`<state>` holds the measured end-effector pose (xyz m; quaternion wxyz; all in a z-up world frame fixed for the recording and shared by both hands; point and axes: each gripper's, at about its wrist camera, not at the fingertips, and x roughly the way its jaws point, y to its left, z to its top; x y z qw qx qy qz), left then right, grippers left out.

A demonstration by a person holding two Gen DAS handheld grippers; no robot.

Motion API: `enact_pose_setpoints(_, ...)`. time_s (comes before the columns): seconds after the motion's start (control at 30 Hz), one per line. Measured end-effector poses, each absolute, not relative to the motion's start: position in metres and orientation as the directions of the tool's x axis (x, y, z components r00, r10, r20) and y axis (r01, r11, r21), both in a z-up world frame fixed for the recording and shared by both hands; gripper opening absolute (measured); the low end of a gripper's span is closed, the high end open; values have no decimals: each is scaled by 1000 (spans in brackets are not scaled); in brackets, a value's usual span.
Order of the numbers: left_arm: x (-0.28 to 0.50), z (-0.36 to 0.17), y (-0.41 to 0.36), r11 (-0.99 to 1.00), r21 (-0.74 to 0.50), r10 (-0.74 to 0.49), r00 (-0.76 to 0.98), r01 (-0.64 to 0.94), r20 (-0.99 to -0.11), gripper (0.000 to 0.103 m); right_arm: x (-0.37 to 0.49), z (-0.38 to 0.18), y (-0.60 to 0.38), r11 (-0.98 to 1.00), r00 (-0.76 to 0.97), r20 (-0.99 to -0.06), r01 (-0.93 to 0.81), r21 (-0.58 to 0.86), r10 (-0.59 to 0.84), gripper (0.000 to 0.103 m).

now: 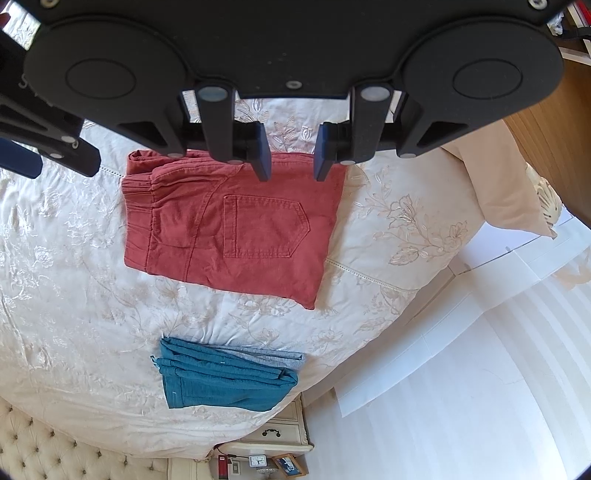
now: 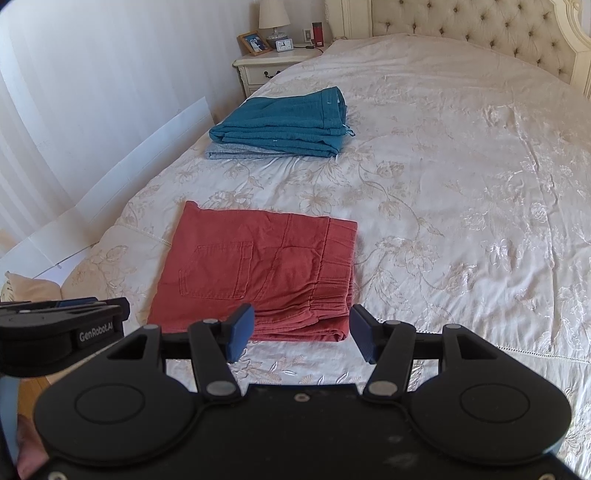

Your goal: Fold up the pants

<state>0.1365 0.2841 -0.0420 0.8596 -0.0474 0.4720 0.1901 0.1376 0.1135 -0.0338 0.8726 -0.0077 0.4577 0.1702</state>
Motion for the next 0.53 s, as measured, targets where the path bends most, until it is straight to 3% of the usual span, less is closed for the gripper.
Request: enact_pose_setpoints(0.53,143,-44,289,936,105,267,487,-335,-831,36,143,-37,119,944,506,-816,-301,137,280,60)
